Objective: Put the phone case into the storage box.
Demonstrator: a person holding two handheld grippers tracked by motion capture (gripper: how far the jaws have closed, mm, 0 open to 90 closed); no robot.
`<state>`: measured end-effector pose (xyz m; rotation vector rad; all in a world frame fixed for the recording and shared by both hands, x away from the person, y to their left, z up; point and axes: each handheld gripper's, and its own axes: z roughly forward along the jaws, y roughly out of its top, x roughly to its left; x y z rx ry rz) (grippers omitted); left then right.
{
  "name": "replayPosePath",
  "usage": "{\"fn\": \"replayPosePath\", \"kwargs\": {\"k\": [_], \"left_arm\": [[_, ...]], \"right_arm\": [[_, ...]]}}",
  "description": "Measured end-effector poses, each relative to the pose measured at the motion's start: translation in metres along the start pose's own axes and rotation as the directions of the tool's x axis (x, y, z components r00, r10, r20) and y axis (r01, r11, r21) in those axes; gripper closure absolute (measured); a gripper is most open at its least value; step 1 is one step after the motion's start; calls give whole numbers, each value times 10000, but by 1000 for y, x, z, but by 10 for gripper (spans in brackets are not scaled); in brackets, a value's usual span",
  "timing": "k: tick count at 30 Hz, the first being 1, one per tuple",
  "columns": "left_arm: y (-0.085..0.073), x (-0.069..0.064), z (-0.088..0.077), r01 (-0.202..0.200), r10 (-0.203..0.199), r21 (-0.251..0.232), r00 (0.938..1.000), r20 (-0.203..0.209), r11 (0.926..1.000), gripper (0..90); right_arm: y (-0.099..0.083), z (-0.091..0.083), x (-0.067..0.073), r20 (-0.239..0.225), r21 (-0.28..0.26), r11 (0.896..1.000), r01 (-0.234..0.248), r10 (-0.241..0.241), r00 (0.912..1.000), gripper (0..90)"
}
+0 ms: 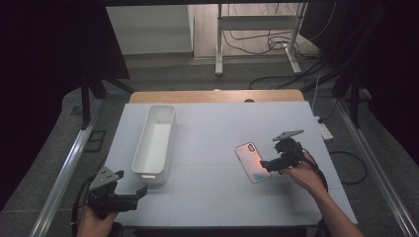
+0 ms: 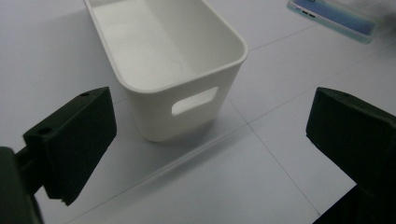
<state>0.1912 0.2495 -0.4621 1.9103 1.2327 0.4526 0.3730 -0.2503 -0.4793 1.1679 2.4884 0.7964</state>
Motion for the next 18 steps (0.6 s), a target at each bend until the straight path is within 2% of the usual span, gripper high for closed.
{"fn": "replayPosePath", "kwargs": {"k": [6, 18], "left_arm": [[0, 0, 0, 7, -7, -2, 10000, -11, 10000, 26], [0, 0, 0, 24, -24, -2, 10000, -1, 10000, 27]], "right_arm": [[-4, 9, -2, -181, 287, 9996, -35, 40, 9998, 0], [-9, 24, -1, -246, 765, 9970, 79, -60, 9997, 0]]}}
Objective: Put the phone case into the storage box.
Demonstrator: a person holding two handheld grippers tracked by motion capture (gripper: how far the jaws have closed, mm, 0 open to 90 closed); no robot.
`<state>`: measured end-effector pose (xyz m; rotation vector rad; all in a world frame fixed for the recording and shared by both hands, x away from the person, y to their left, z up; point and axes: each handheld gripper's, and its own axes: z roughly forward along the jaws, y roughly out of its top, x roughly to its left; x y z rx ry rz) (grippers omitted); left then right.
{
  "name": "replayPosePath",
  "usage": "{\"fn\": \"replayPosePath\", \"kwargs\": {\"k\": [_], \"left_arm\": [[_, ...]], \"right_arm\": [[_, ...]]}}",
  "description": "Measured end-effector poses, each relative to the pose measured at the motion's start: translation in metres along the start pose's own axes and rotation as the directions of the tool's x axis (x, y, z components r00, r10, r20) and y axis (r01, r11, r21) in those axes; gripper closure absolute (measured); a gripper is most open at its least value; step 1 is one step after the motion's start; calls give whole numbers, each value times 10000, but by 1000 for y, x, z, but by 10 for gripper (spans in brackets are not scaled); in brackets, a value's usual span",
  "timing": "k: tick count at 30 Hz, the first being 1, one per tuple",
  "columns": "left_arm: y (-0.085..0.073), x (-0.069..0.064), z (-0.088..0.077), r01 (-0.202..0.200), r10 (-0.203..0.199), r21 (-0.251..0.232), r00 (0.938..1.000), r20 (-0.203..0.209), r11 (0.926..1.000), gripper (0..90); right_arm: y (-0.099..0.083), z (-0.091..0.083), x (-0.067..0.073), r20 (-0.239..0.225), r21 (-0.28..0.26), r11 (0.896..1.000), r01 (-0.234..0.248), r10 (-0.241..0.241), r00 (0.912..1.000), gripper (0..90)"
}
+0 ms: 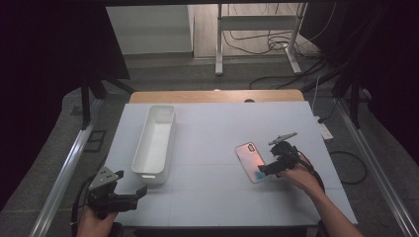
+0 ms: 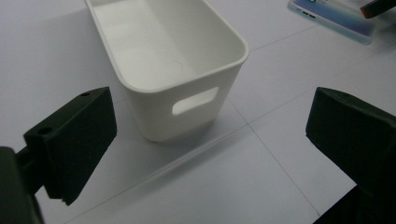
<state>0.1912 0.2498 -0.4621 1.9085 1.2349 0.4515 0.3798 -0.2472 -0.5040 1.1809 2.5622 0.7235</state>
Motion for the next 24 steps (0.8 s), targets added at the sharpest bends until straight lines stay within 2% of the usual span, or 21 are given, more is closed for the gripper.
{"fn": "replayPosePath", "kwargs": {"k": [8, 16, 18, 24], "left_arm": [[0, 0, 0, -3, 3, -13, 10000, -8, 10000, 27], [0, 0, 0, -18, 18, -18, 10000, -7, 10000, 28], [0, 0, 0, -23, 23, -8, 10000, -12, 10000, 28], [0, 0, 0, -5, 5, -6, 10000, -2, 10000, 29]], "right_arm": [[0, 13, 3, 118, 538, 9985, 98, -104, 9999, 0], [2, 13, 4, 149, 770, 9969, 167, -179, 9997, 2], [3, 11, 5, 72, 742, 9970, 236, -242, 9997, 83], [9, 3, 8, -227, 733, 9964, 417, -401, 9989, 462]]}}
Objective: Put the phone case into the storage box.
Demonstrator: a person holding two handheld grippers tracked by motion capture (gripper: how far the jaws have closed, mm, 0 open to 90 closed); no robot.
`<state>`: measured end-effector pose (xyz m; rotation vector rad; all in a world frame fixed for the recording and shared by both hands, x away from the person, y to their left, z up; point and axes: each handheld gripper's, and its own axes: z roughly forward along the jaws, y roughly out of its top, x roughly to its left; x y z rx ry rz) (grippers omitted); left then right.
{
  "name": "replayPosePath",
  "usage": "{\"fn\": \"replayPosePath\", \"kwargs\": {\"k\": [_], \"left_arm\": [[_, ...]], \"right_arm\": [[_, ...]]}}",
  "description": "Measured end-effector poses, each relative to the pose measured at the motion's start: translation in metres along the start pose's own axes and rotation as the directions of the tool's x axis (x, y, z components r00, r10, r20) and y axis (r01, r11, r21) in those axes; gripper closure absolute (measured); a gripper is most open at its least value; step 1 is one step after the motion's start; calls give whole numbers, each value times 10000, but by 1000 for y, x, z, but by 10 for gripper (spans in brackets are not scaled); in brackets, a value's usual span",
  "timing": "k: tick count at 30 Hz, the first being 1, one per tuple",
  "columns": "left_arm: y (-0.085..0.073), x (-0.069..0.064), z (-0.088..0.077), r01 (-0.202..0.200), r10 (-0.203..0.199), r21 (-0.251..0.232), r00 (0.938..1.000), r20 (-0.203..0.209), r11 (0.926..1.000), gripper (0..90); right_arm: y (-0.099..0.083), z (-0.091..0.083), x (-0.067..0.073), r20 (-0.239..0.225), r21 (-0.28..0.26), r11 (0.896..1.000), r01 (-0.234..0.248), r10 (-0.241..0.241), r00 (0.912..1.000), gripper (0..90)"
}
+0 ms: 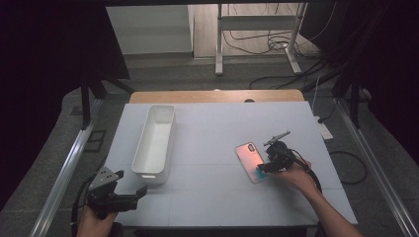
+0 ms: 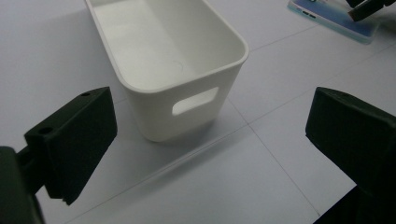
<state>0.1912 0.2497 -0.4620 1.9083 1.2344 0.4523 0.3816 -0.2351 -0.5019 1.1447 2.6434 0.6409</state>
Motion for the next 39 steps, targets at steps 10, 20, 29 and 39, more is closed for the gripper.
{"fn": "replayPosePath", "kwargs": {"k": [10, 20, 29, 39], "left_arm": [[0, 0, 0, -22, 22, 2, 10000, -21, 10000, 29], [0, -1, 0, -41, 41, -26, 10000, -41, 10000, 30], [0, -1, 0, -68, 68, -20, 10000, -66, 10000, 30], [0, -1, 0, 1, -1, -21, 10000, -75, 10000, 33]], "right_arm": [[5, -1, -8, -538, 204, 9949, -985, 994, 9936, 858], [5, -4, -11, -745, -16, 9905, -1373, 1368, 9878, 881], [4, -15, -9, -1017, -586, 9891, -1350, 1286, 9865, 880], [8, -28, 1, -1134, -1396, 9849, -1028, 873, 9897, 881]]}}
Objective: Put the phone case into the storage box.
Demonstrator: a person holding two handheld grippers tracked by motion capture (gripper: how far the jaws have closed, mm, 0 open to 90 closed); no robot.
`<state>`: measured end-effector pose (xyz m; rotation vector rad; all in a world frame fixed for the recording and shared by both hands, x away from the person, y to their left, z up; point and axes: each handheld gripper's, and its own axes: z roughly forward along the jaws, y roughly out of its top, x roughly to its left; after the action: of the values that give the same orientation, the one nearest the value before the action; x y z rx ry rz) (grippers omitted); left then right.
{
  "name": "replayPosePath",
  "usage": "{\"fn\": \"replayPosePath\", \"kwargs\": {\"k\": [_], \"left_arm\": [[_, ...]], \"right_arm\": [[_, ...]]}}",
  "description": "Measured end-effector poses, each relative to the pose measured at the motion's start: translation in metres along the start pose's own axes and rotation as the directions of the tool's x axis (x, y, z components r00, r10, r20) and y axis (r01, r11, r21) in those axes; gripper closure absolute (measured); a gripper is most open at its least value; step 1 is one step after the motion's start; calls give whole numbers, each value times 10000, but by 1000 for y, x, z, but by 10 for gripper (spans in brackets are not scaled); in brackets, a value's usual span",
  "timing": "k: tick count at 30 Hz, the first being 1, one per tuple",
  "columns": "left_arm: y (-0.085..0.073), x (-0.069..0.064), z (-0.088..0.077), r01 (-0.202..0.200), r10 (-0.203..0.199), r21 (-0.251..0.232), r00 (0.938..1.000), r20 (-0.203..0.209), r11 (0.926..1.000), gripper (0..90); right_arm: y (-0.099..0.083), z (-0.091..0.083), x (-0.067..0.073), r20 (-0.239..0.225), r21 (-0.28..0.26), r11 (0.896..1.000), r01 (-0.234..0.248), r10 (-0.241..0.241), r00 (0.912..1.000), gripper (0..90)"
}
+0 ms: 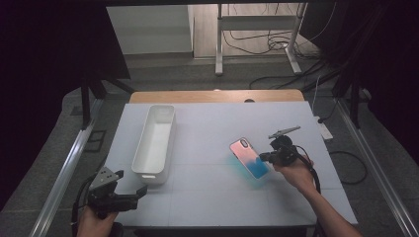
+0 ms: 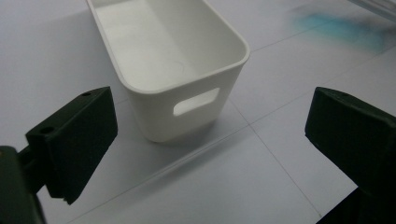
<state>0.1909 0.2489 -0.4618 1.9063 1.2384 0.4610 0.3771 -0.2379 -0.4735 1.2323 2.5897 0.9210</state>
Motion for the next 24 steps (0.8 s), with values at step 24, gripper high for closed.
{"fn": "replayPosePath", "kwargs": {"k": [24], "left_arm": [[13, -14, 14, -465, 479, -141, 9916, 1203, 9988, 22]], "right_arm": [[6, -26, 7, 55, -1430, 9894, 266, -261, 9996, 881]]}}
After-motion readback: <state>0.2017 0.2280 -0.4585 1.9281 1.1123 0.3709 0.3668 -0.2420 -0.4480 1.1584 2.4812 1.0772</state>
